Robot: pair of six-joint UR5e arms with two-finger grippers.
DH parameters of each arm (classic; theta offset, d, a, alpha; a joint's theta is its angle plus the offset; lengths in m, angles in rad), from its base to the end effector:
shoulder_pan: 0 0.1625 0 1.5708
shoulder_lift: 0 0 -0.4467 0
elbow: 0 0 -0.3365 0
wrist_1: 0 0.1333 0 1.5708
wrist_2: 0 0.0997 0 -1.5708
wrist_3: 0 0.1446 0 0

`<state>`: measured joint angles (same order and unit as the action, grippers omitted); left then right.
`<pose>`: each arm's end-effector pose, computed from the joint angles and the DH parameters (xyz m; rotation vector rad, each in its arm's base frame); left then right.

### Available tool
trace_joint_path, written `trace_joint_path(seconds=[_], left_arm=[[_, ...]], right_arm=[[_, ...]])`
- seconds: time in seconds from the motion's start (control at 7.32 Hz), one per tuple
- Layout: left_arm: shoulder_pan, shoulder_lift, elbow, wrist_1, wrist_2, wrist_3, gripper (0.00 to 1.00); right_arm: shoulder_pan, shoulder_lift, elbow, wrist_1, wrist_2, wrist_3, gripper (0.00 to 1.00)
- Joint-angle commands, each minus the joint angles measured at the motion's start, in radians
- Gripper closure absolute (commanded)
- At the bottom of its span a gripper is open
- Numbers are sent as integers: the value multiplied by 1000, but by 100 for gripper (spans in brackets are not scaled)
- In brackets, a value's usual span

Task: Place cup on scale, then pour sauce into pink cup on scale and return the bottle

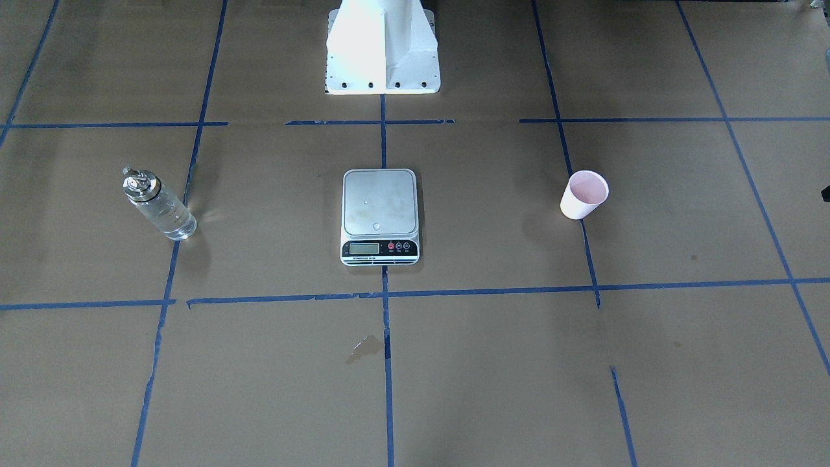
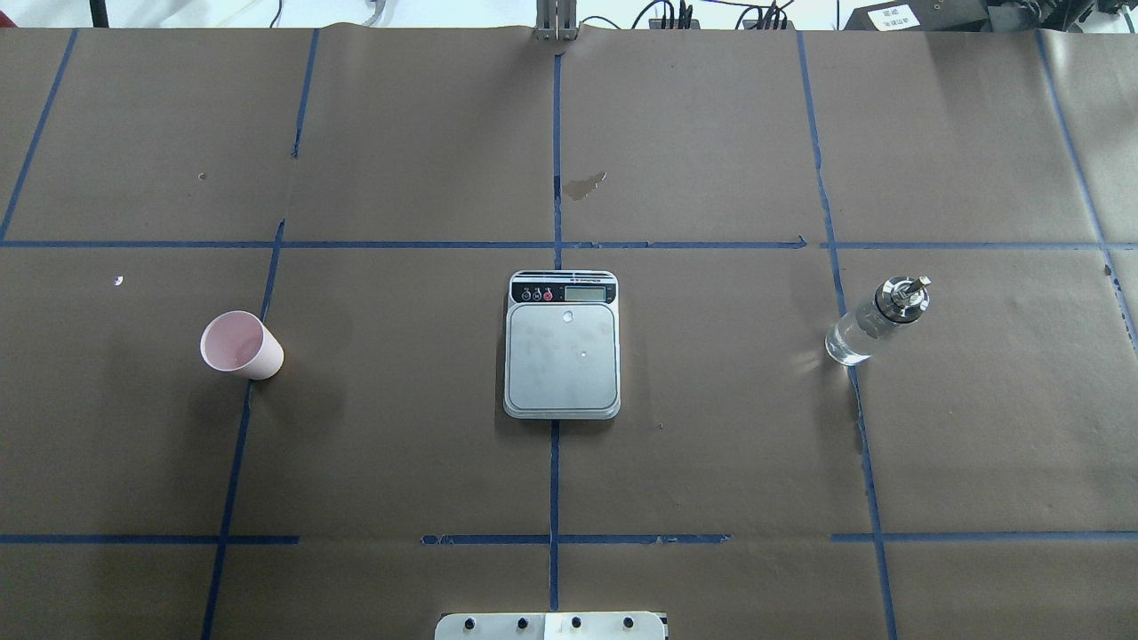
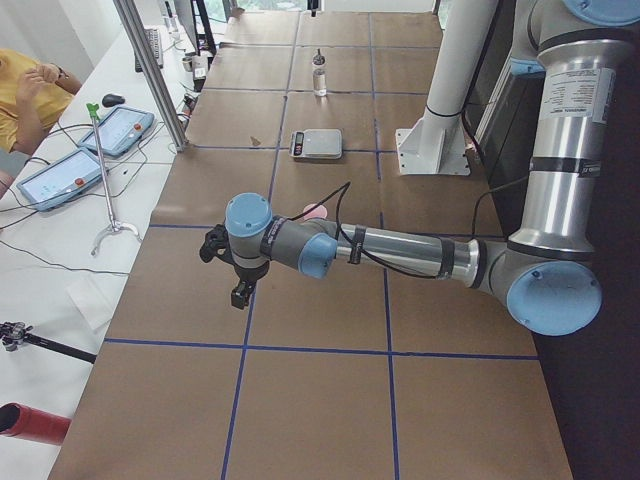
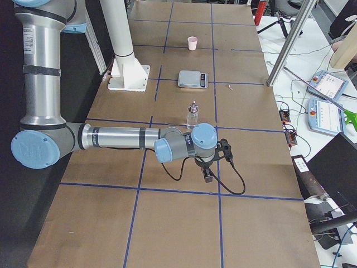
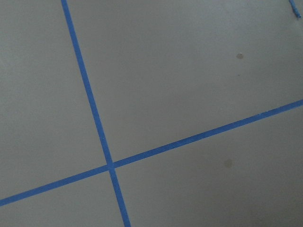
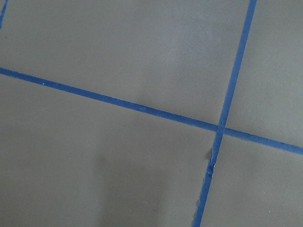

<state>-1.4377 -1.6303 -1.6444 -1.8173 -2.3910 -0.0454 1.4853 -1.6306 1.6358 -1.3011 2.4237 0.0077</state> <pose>0.0376 -0.4886 0.6184 0.2848 0.8400 0.2375 -0.0126 -0.4321 0.6711 0.2184 -0.8594 -0.1899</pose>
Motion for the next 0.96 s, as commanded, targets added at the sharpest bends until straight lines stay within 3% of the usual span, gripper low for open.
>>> trace_joint_path(seconds=[0.0,0.14,0.41,0.55,0.82], left_arm=[[116,3,-85,-69,-11,-248,0],[164,4,-127,-97,-13,-269,0],[282,1,-172,-120,12,-572,0],[314,3,-187,-129,62,-652,0],[416,-5,-184,-203,73,-841,0]], right_arm=[[-9,-3,10,10,2,35,0],[-19,-3,13,10,2,52,0],[-36,-3,35,11,2,83,0],[-39,-3,35,11,2,84,0],[-46,-3,35,10,3,89,0]])
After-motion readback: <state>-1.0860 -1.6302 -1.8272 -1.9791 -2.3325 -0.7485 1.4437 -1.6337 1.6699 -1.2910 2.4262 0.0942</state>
